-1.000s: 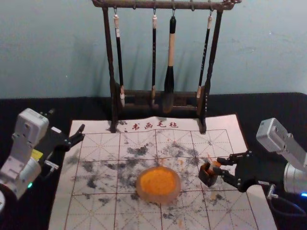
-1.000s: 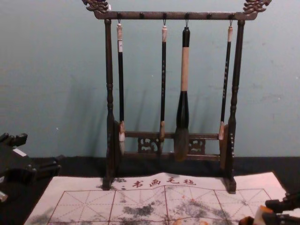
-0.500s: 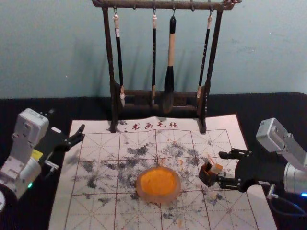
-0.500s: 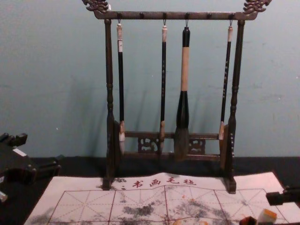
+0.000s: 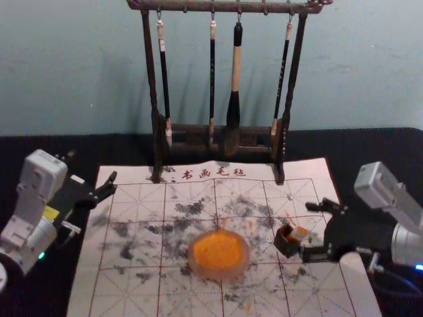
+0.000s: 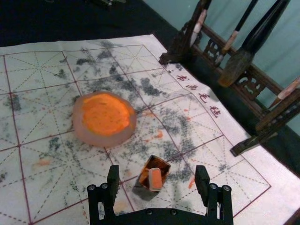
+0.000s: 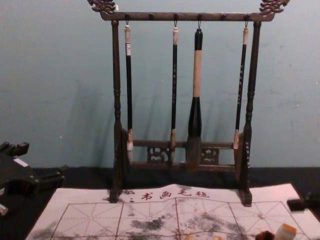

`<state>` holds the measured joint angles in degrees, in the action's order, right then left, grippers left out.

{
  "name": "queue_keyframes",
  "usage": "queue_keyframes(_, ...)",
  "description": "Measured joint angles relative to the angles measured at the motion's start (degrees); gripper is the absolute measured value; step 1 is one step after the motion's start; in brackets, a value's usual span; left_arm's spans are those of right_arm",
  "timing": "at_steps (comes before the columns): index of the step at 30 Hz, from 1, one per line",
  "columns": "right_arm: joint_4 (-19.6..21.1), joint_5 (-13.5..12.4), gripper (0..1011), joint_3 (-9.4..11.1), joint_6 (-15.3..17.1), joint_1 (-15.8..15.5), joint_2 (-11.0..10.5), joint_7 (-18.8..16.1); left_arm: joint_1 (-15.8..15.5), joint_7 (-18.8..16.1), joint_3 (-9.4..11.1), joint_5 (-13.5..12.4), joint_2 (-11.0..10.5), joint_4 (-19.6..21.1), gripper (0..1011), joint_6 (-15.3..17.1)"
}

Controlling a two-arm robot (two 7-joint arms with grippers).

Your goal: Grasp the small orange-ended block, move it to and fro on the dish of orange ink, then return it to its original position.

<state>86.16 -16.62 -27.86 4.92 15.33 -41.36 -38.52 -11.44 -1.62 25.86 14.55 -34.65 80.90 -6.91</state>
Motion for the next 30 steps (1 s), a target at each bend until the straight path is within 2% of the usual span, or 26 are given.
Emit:
queue_keyframes(5,1.3,-2.0,1002,3.7,-3.0,-1.9,1.2,3.8,0.0,0.0,0.0,0.0,0.0,0.0,1001,0.0)
queue_keyframes(7,2.1,-3.3,1003,6.0,-4.7,-3.2,2.1,6.2,0.0,0.0,0.0,0.0,0.0,0.0,1001,0.0)
queue_keyframes(8,2.1,-3.3,1003,6.0,-4.7,-3.2,2.1,6.2,0.0,0.0,0.0,0.0,0.0,0.0,1001,0.0)
queue_keyframes(9,2.4,-3.6,1003,7.3,-5.5,-3.9,2.8,7.6,0.0,0.0,0.0,0.0,0.0,0.0,1001,0.0)
queue_keyframes(12,2.7,-3.2,1003,9.2,-6.6,-5.3,4.2,11.5,0.0,0.0,0.0,0.0,0.0,0.0,1001,0.0)
queue_keyframes(14,2.7,-2.1,1003,9.9,-6.9,-5.9,4.8,13.9,0.0,0.0,0.0,0.0,0.0,0.0,1001,0.0)
queue_keyframes(15,2.7,-0.7,1003,10.4,-7.1,-6.5,5.5,16.4,0.0,0.0,0.0,0.0,0.0,0.0,1002,0.0)
queue_keyframes(18,2.4,1.5,1003,11.0,-6.9,-7.4,6.5,20.2,0.0,0.0,0.0,0.0,0.0,0.0,1001,0.0)
queue_keyframes(19,2.0,3.0,1003,11.3,-6.7,-8.0,7.2,22.7,0.0,0.0,0.0,0.0,0.0,0.0,1001,0.0)
queue_keyframes(21,1.5,4.4,1003,11.4,-6.4,-8.5,7.7,24.6,0.0,0.0,0.0,0.0,0.0,0.0,1001,0.0)
queue_keyframes(23,0.1,7.8,1003,11.4,-6.0,-9.7,8.7,28.7,0.0,0.0,0.0,0.0,0.0,0.0,1001,0.0)
queue_keyframes(24,0.1,7.8,1003,11.4,-6.0,-9.7,8.7,28.7,0.0,0.0,0.0,0.0,0.0,0.0,1001,0.0)
queue_keyframes(26,-1.5,11.6,1003,11.0,-6.4,-10.8,9.7,32.4,0.0,0.0,0.0,0.0,0.0,0.0,1001,0.0)
queue_keyframes(30,-2.9,13.3,1003,11.0,-6.6,-11.2,10.7,34.4,0.0,0.0,0.0,0.0,0.0,0.0,1001,0.0)
